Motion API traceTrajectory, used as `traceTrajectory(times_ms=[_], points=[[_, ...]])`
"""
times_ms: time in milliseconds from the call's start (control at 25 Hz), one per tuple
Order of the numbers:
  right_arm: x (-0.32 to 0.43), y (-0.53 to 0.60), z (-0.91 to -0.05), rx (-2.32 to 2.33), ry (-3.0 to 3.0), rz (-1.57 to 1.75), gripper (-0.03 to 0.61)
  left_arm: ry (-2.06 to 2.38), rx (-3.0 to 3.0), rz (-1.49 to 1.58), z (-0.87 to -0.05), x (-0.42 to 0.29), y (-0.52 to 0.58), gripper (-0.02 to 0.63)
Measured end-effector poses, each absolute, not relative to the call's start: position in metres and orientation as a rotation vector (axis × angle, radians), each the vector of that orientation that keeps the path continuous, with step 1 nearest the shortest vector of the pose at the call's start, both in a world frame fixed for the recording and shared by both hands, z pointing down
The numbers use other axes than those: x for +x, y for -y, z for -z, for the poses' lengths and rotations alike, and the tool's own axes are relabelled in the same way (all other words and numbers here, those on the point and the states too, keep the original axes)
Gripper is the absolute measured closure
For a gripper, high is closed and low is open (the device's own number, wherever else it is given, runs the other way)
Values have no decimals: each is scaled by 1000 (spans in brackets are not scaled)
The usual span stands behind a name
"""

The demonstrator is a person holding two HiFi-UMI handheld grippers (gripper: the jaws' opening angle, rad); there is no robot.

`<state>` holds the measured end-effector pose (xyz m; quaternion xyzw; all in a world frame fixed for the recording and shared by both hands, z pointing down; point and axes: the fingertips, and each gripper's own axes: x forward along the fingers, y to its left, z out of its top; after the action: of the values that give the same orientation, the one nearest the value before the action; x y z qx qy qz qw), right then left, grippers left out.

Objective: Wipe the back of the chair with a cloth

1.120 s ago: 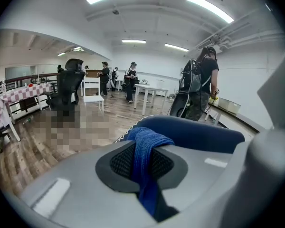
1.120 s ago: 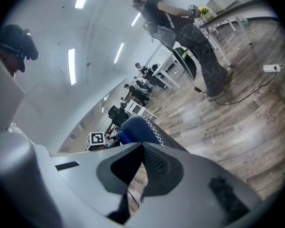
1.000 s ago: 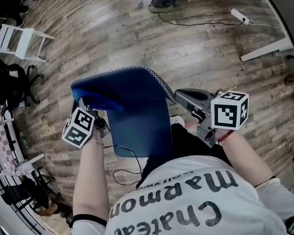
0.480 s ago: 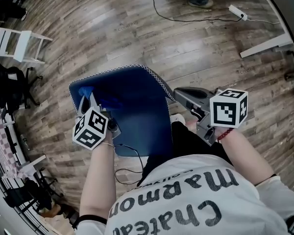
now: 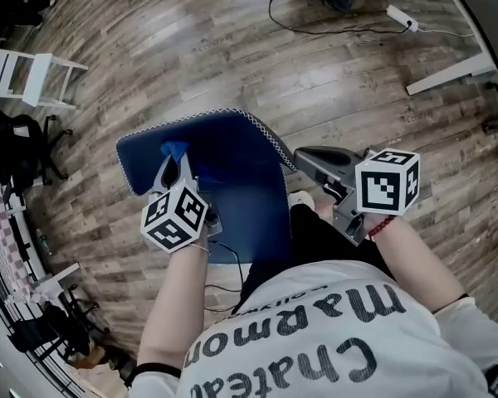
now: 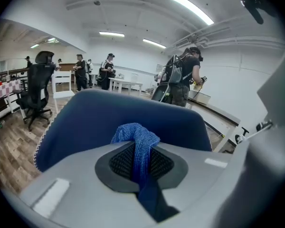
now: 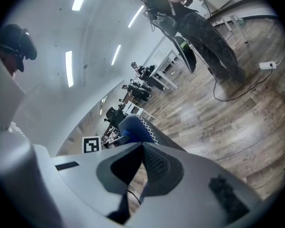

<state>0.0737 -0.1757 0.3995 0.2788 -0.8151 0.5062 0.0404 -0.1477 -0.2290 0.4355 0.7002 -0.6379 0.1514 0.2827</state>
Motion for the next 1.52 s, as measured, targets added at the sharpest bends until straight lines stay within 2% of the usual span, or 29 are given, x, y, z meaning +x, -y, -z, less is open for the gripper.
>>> traceTrajectory(times_ms=[480, 960, 1160, 1520], points=[[86, 175, -399, 886, 2501, -1558, 563, 1330, 2171, -540, -441, -35, 218, 575], [101, 159, -392, 949, 2502, -1548, 563, 1105, 2350, -575, -427, 24, 198, 575], [98, 151, -389, 952, 2504, -1535, 564, 1193, 2313, -633, -440, -8, 194, 572], [78, 140, -384, 923, 2498, -1503, 563, 1581, 1949, -634, -468, -173, 199, 572]])
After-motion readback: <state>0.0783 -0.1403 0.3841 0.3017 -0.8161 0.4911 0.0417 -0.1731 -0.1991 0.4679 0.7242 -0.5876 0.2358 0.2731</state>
